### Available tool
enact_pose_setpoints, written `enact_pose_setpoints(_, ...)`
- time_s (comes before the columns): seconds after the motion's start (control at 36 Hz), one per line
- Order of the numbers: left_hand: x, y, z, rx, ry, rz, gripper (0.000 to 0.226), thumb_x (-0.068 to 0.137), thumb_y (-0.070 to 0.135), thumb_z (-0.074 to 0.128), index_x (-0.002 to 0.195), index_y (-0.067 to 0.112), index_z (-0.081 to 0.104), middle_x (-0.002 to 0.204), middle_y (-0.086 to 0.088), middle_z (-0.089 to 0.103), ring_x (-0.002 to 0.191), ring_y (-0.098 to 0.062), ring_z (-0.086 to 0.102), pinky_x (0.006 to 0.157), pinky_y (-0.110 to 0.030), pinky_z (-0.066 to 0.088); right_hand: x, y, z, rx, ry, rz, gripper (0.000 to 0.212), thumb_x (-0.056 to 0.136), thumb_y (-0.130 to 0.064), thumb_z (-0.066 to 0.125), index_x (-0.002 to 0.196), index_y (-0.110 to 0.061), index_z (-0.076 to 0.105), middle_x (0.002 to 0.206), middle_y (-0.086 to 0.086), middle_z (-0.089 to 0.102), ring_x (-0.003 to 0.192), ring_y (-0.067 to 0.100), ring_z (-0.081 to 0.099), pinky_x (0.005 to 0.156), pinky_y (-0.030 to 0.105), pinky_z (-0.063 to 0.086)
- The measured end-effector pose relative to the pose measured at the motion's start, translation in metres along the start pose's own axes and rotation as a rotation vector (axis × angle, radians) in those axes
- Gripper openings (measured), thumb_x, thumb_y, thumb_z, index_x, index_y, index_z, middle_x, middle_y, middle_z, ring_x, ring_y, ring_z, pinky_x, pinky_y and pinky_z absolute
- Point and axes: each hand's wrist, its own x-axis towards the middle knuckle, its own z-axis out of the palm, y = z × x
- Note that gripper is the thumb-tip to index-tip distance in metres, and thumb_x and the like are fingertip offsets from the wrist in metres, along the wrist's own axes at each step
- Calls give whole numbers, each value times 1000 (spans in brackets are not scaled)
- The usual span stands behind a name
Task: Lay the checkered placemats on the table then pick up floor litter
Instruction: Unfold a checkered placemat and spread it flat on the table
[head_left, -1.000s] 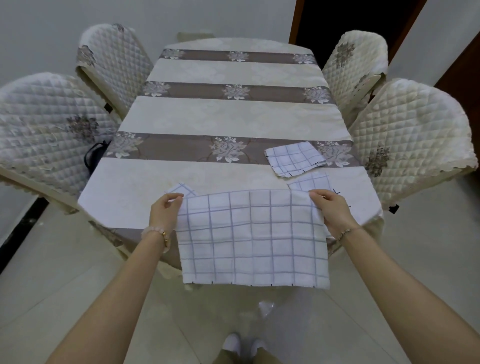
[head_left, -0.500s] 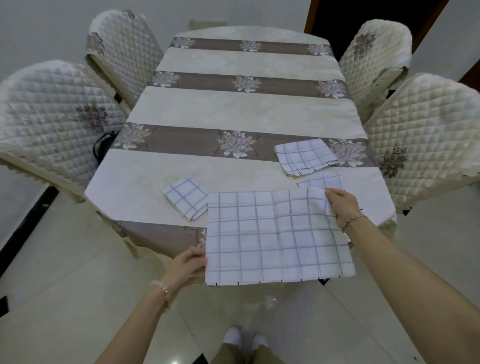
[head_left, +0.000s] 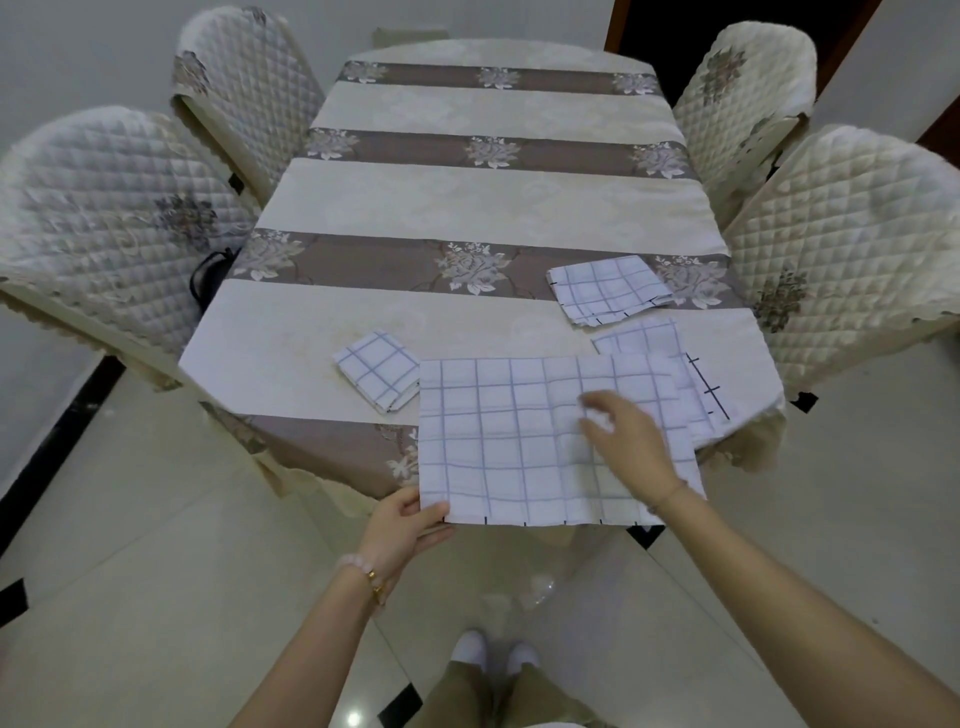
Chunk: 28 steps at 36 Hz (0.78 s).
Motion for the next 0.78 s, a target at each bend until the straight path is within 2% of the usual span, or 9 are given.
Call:
enact_pose_setpoints(0.08,-3,1,6,-38,31,32,25,89,-1,57,114,-1,61,109,-19,68,91,-24,67,73,-24,59,-30,-19,24,97,-277,41,27,88,-22,64,115,-18,64,112,-4,65,108,12,59,94,22,45)
enact_pose_setpoints(0.22,-11,4,13,-10,46,79,24,88,5,60,111,-2,63,110,-20,69,94,-26,66,78,-28,57,-60,-35,49,20,-404,-114,39,80,-36,69,118,-29,60,121,-16,59,112,0,50,90,14,38)
enact_pose_setpoints(0.31,-16,7,18,8,46,107,23,87,7,62,109,0,65,107,-18,70,91,-23,66,74,-27,57,-66,-39,55,58,-371,-112,28,81,-34,69,108,-27,65,112,-14,63,106,1,55,92,20,44)
enact_pose_setpoints(0.42,-19,10,19,39,44,131,22,85,10,66,104,0,66,96,-12,71,85,-18,66,71,-28,58,-62,-40,54,68,-262,-110,8,88,-24,63,88,-20,69,86,-11,69,84,3,63,80,21,50)
enact_pose_setpoints(0.47,-20,12,14,72,37,150,20,83,10,68,100,-1,67,91,-10,71,82,-17,64,72,-30,58,-59,-41,49,165,-226,-76,9,88,-22,62,83,-19,67,79,-9,70,78,5,64,72,18,48)
enact_pose_setpoints(0.58,-17,20,-5,88,45,200,9,86,6,64,91,0,68,86,-11,69,82,-21,63,68,-24,59,-47,-41,32,246,-172,-45,12,87,-23,65,76,-23,65,73,-10,67,71,4,61,66,12,45)
enact_pose_setpoints(0.64,-15,26,-16,103,98,225,19,88,7,62,95,-10,63,85,-14,64,81,-23,60,68,-23,59,-40,-39,22,303,-165,-27,13,88,-19,64,76,-21,64,73,-6,65,71,8,59,71,20,50)
enact_pose_setpoints(0.69,-14,33,-27,88,133,259,15,89,8,60,91,-6,64,73,-5,68,70,-16,64,63,-21,58,-32,-37,12,425,-130,31,13,90,-14,61,78,-12,64,76,5,64,74,17,61,78,34,55)
enact_pose_setpoints(0.78,-11,44,-42,39,201,308,15,90,8,59,75,7,62,53,5,65,50,-5,63,52,-19,54,-21,-37,-4,581,-47,140,16,92,-11,58,76,-10,60,75,8,60,71,20,59,73,30,57)
